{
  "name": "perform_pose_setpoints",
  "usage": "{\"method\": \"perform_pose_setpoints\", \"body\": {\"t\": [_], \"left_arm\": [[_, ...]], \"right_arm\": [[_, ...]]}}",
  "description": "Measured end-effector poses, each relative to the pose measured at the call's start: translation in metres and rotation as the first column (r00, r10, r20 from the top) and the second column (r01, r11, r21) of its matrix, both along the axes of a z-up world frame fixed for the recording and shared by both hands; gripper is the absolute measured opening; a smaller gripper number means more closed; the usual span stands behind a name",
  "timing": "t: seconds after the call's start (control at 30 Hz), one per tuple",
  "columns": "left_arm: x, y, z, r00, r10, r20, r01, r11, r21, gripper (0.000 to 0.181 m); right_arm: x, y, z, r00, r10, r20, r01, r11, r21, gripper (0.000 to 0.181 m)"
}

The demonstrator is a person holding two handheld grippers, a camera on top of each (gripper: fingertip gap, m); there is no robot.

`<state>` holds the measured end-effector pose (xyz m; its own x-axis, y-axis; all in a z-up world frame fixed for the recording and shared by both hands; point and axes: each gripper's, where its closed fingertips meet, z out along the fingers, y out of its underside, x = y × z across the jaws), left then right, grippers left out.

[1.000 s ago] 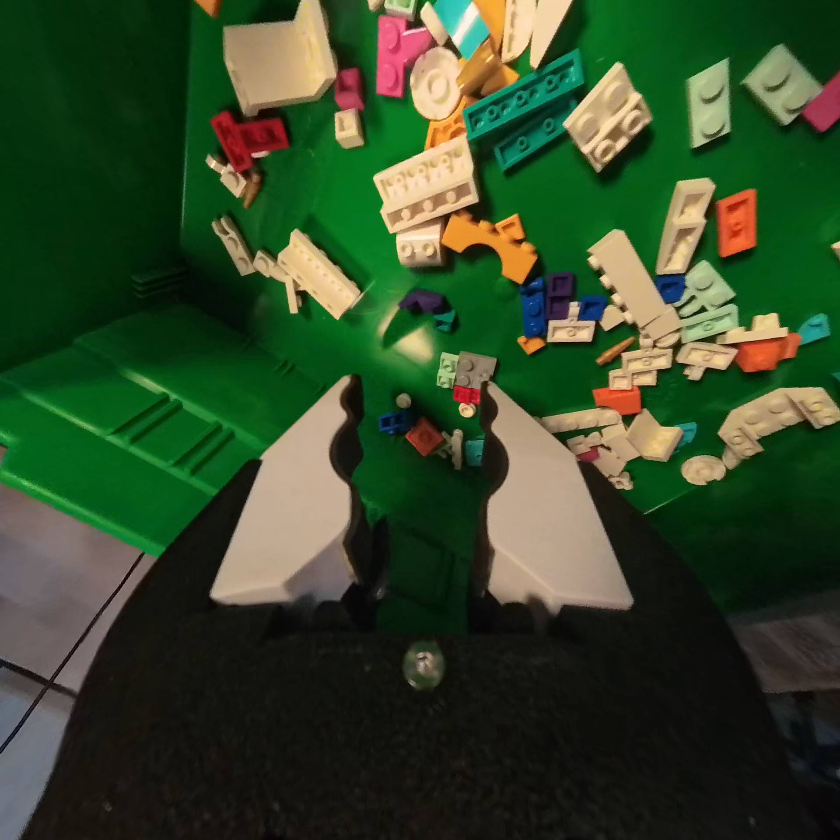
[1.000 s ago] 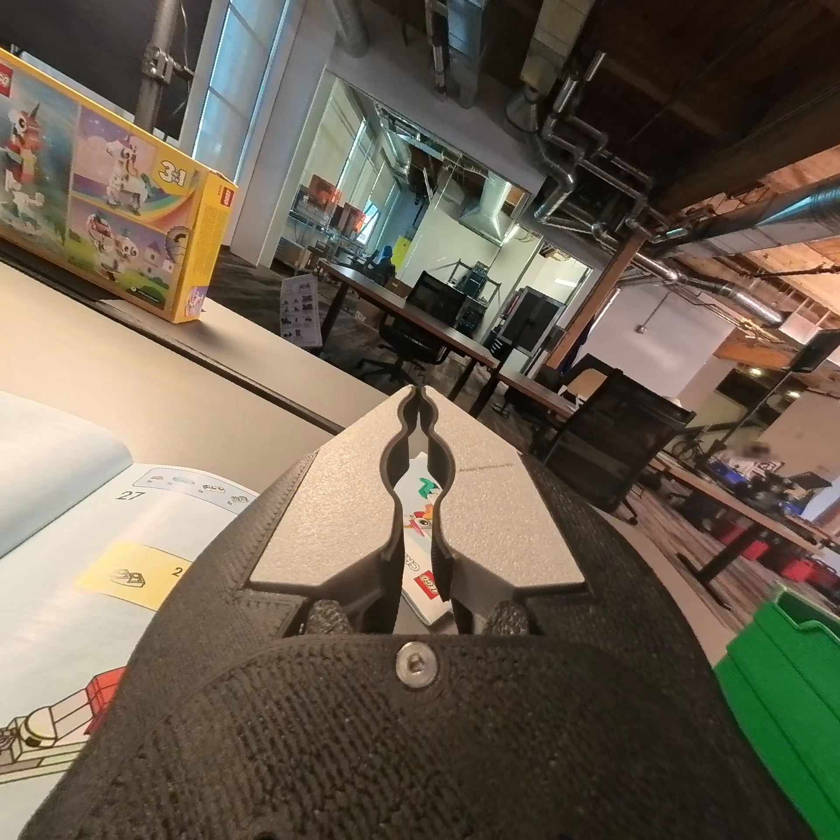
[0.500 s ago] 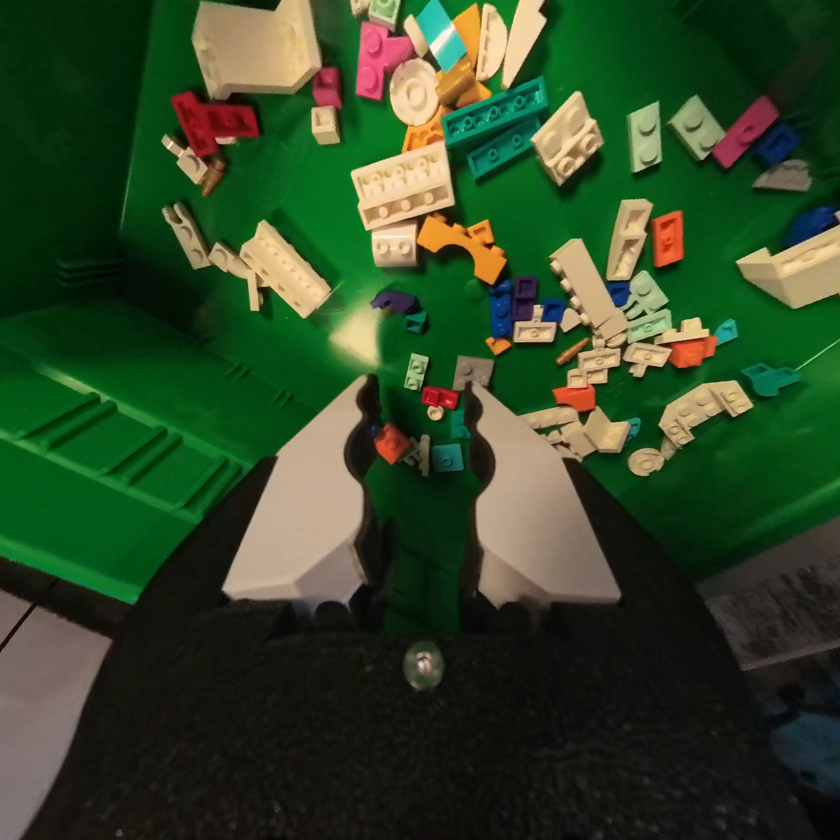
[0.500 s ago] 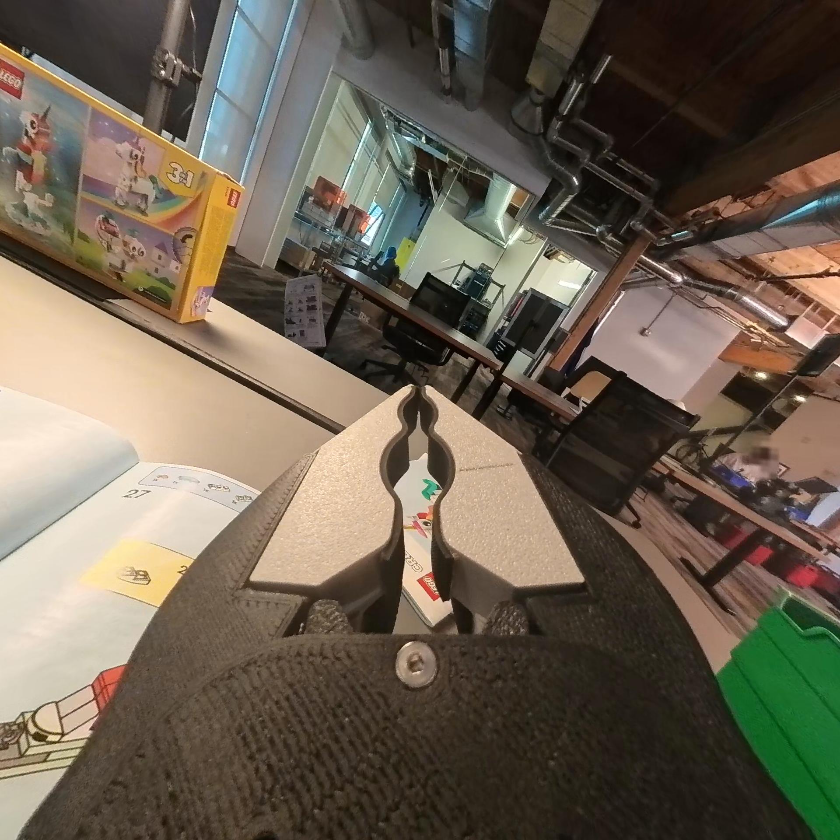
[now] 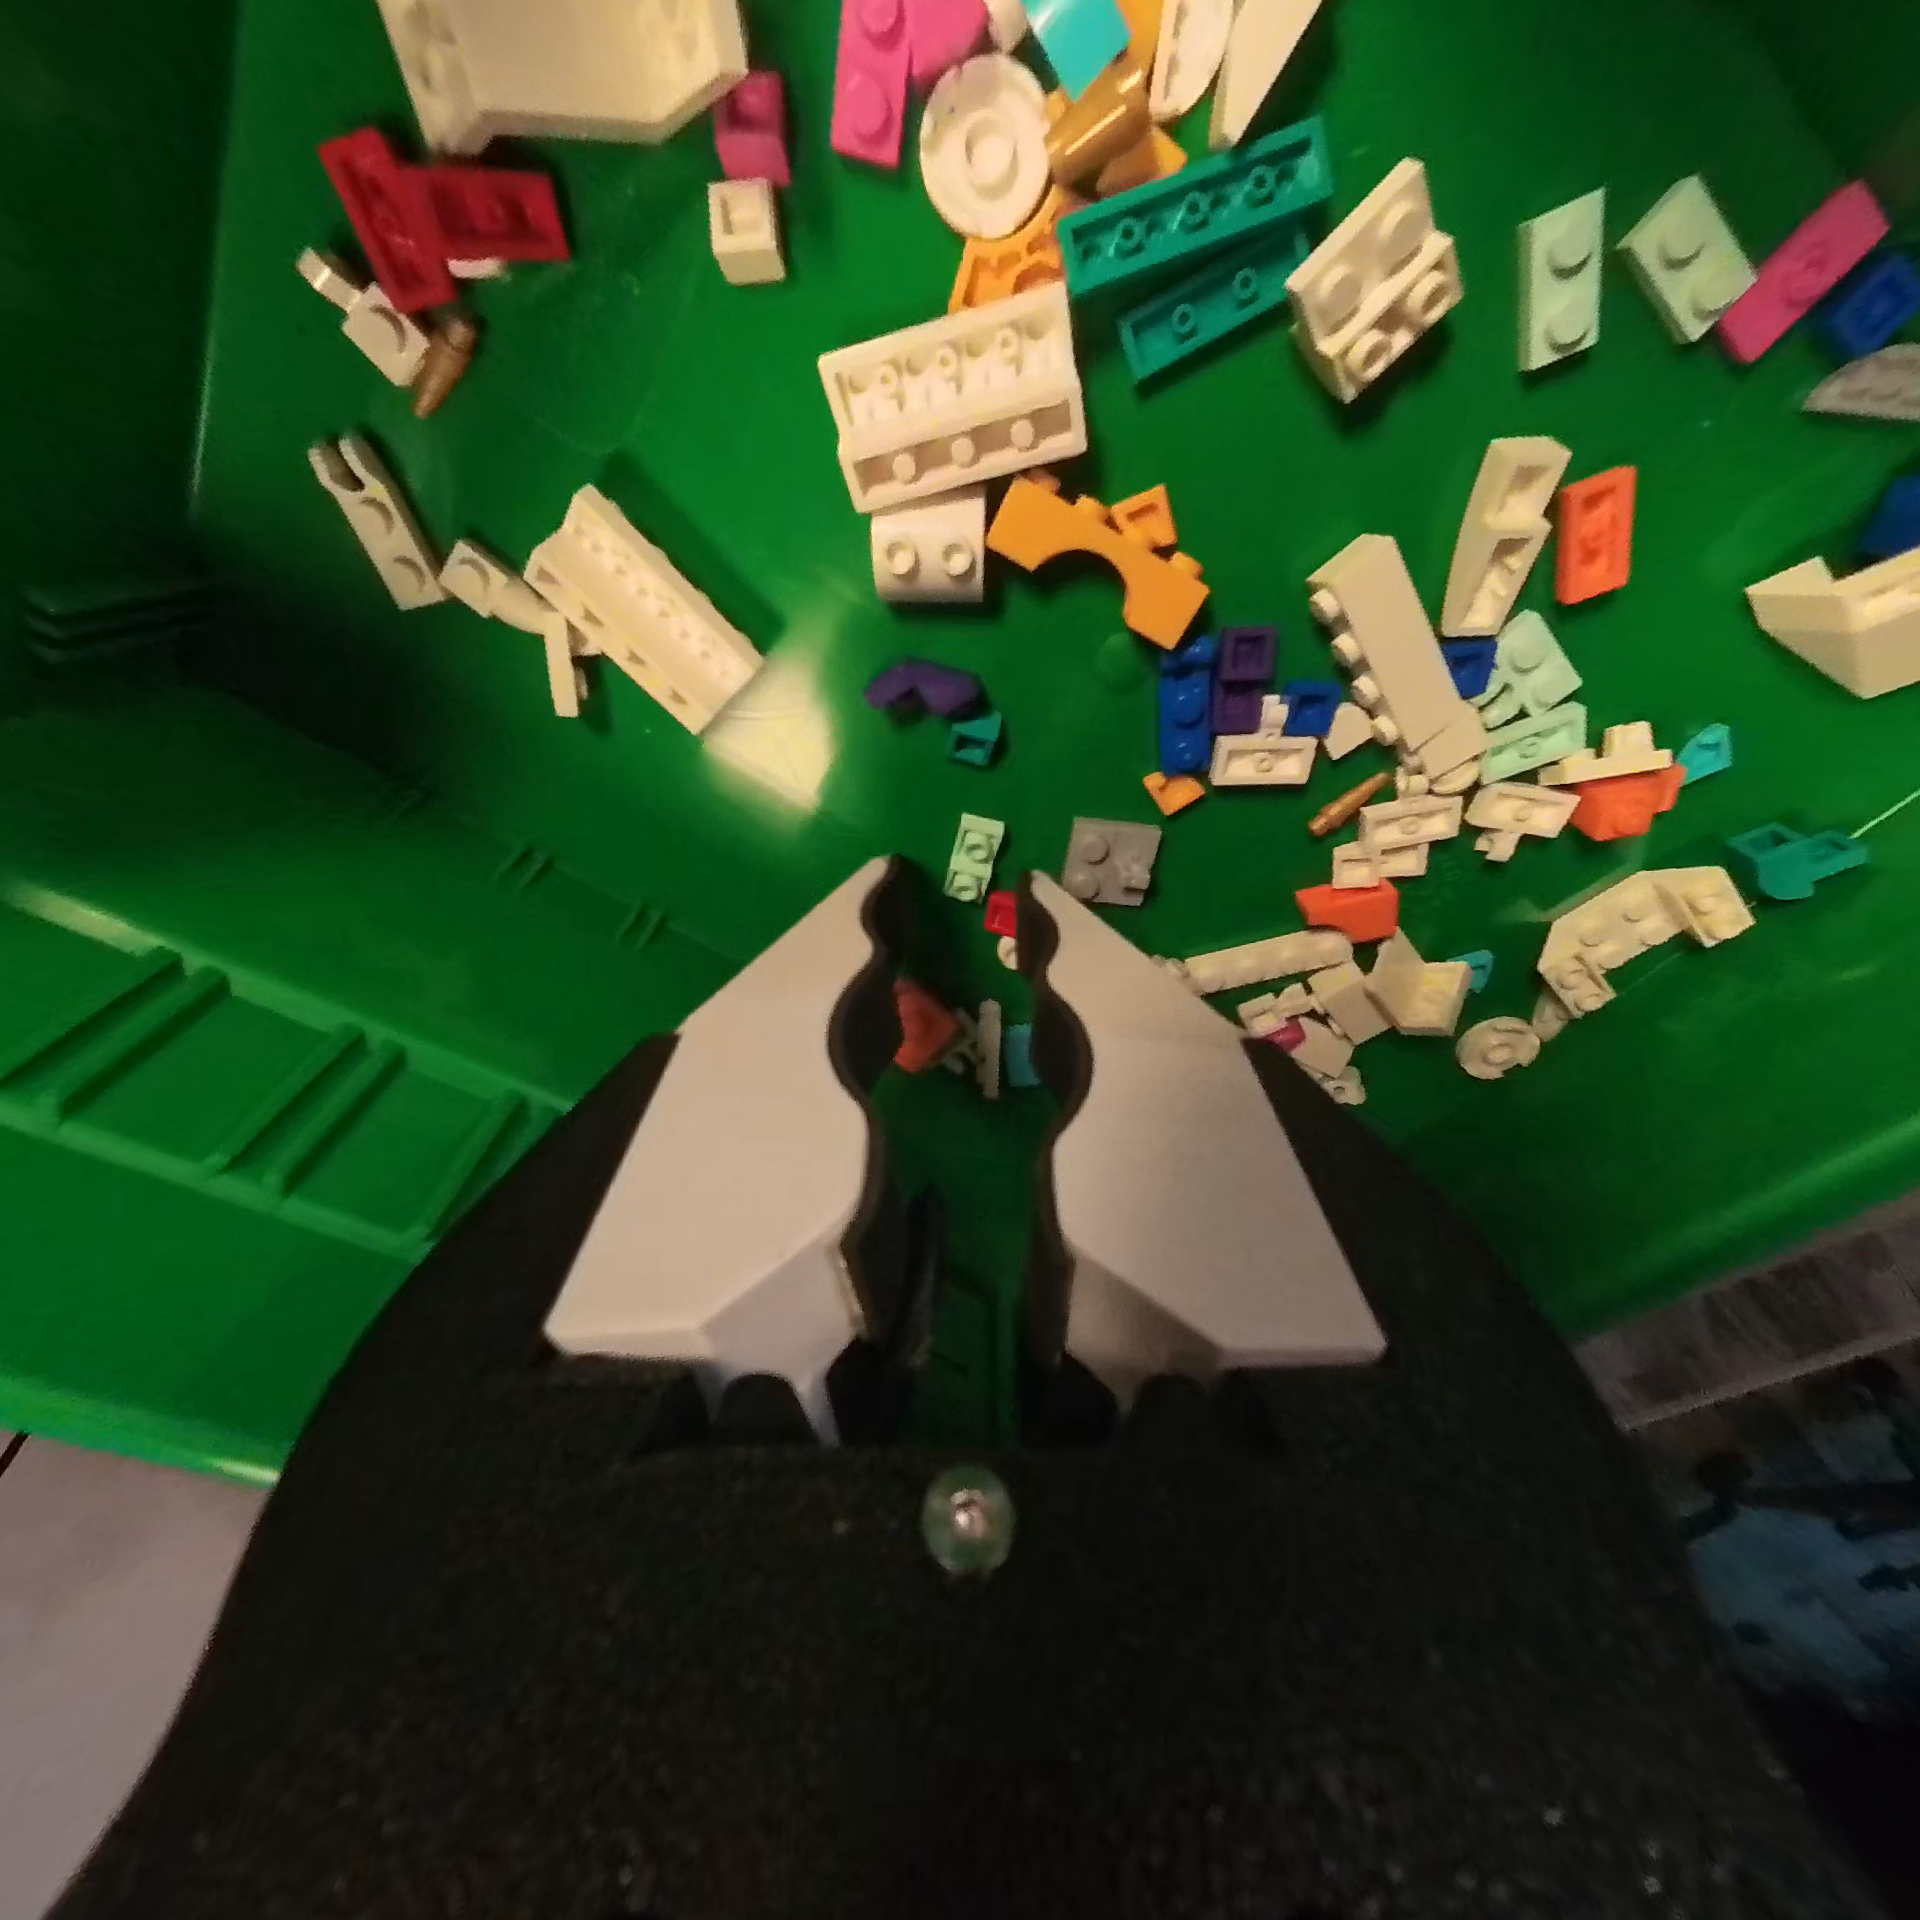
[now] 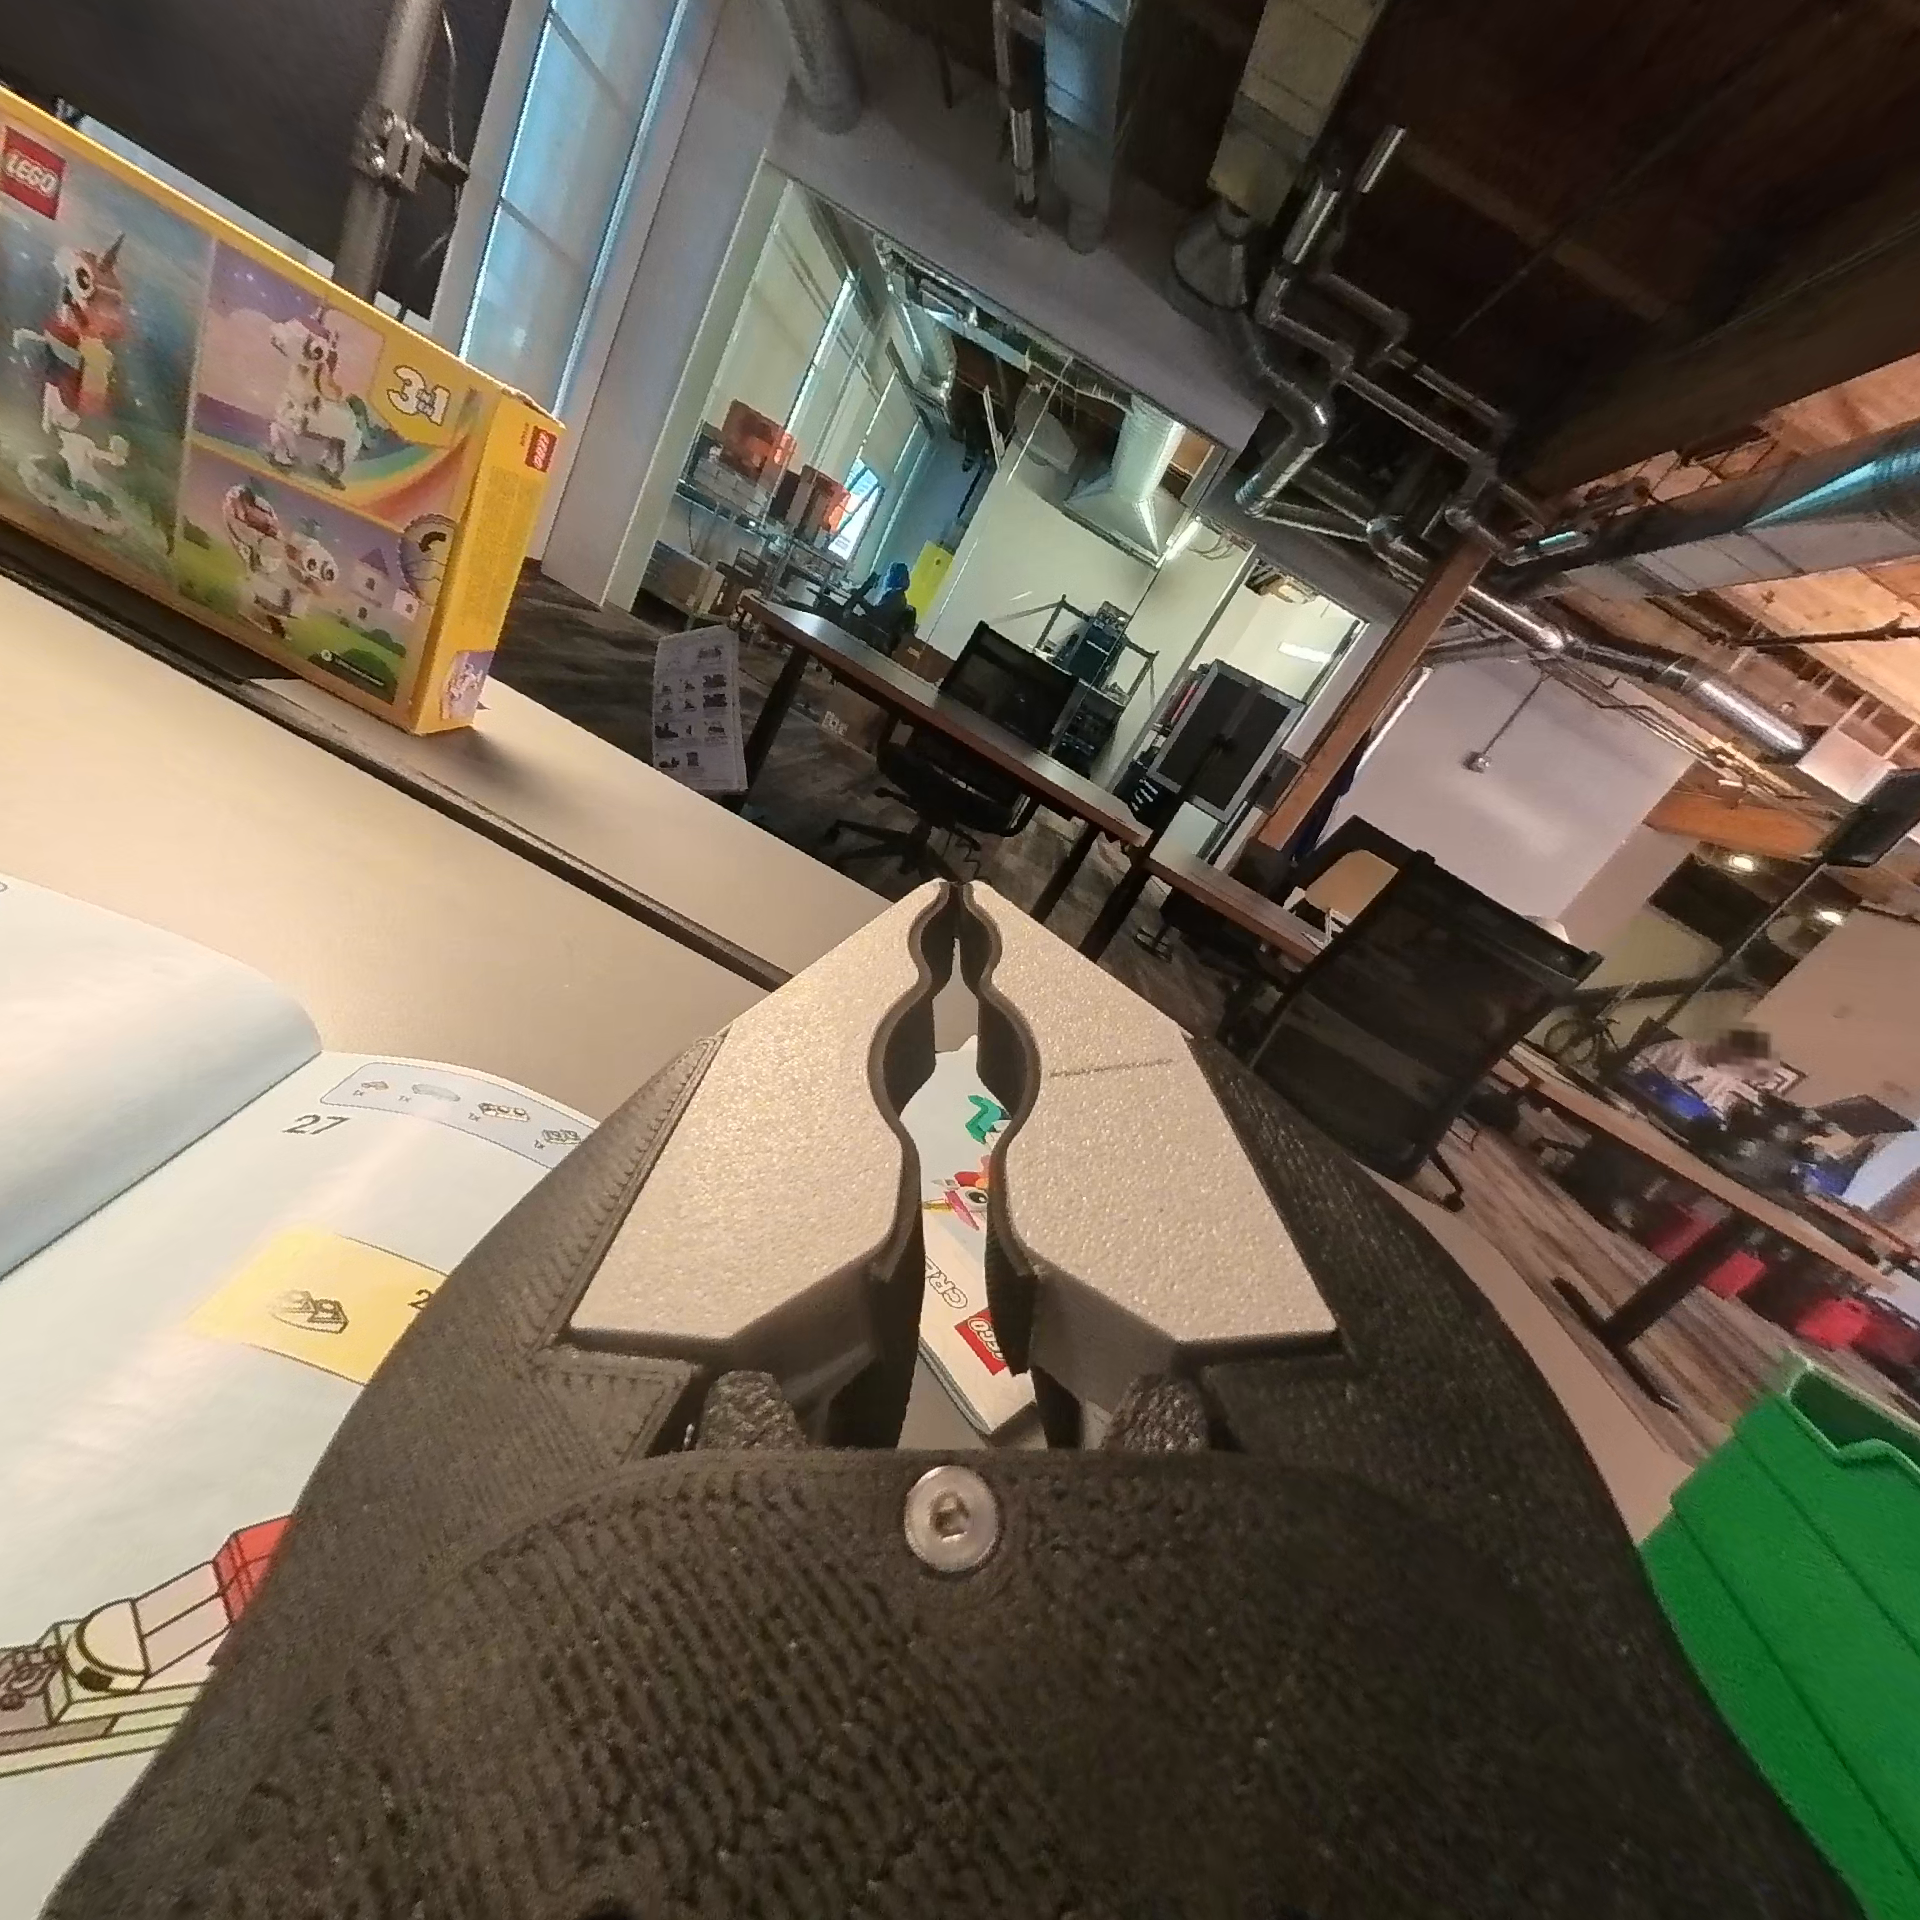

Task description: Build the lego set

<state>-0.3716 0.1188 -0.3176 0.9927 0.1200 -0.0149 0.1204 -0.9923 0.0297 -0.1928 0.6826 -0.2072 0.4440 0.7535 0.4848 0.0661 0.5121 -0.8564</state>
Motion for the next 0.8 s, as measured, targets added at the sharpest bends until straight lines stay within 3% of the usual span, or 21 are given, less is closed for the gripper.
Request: {"method": "perform_pose_setpoints", "body": {"t": [0.03, 0.13, 0.57, 0.7, 0.8], "left_arm": [[0.0, 0.0, 0.0, 1.0, -0.006, 0.003, 0.006, 1.0, -0.004, 0.014], [-0.002, -0.002, -0.002, 0.999, -0.022, -0.022, 0.022, 0.999, -0.028, 0.006], [0.001, 0.005, 0.002, 0.999, -0.048, -0.018, 0.048, 0.999, 0.018, 0.005], [0.002, 0.015, 0.023, 0.996, -0.029, -0.082, 0.037, 0.994, 0.104, 0.005], [0.002, 0.025, 0.055, 0.983, -0.002, -0.181, 0.038, 0.98, 0.195, 0.005]], "right_arm": [[0.0, 0.0, 0.0, 1.0, 0.0, -0.001, 0.0, 1.0, -0.001, 0.0], [0.0, 0.0, 0.001, 1.0, 0.004, -0.005, -0.004, 1.0, -0.004, 0.0], [-0.002, -0.007, 0.0, 0.999, 0.047, -0.003, -0.047, 0.999, 0.008, 0.0], [-0.004, -0.013, 0.0, 0.996, 0.084, -0.003, -0.084, 0.996, 0.008, 0.0], [-0.005, -0.019, 0.0, 0.993, 0.122, -0.005, -0.122, 0.993, 0.007, 0.0]]}}
